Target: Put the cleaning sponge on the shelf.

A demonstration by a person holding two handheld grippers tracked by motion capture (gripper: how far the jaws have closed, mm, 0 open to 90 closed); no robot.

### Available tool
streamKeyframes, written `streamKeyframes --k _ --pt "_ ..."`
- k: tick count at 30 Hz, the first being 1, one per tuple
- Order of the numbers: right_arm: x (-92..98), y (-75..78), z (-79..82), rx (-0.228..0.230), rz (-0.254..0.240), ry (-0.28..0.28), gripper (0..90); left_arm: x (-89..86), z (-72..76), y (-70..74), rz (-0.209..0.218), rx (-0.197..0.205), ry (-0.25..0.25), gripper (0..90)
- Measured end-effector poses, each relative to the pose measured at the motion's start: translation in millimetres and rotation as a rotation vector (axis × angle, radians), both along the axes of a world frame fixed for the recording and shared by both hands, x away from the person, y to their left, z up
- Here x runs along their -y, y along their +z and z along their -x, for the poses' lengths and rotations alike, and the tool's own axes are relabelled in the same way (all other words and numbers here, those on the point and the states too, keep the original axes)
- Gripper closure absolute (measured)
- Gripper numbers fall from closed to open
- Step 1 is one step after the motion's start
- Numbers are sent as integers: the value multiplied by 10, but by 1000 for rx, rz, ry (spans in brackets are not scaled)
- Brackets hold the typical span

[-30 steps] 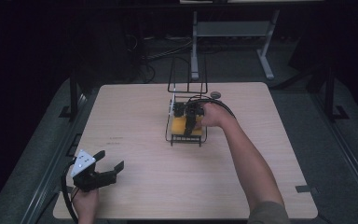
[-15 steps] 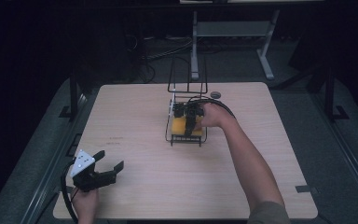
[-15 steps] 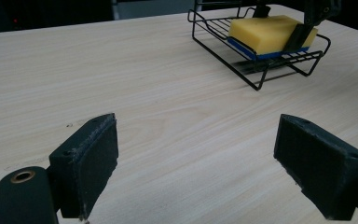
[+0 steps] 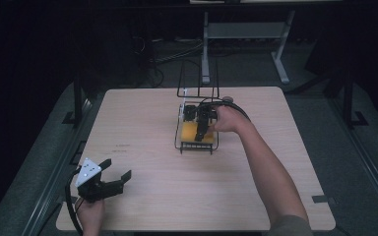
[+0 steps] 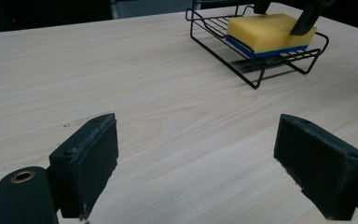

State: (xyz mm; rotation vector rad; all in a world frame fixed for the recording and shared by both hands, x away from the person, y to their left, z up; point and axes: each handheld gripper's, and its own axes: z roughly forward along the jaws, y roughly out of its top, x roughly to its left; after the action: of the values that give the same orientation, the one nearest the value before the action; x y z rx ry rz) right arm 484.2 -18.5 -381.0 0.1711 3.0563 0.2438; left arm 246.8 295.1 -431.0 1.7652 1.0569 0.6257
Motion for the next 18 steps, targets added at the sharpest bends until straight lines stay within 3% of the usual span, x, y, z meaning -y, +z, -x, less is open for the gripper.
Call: streamKeyframes --k 18 --pt "-94 54 215 13 42 51 161 12 4 1 -6 0 -4 130"
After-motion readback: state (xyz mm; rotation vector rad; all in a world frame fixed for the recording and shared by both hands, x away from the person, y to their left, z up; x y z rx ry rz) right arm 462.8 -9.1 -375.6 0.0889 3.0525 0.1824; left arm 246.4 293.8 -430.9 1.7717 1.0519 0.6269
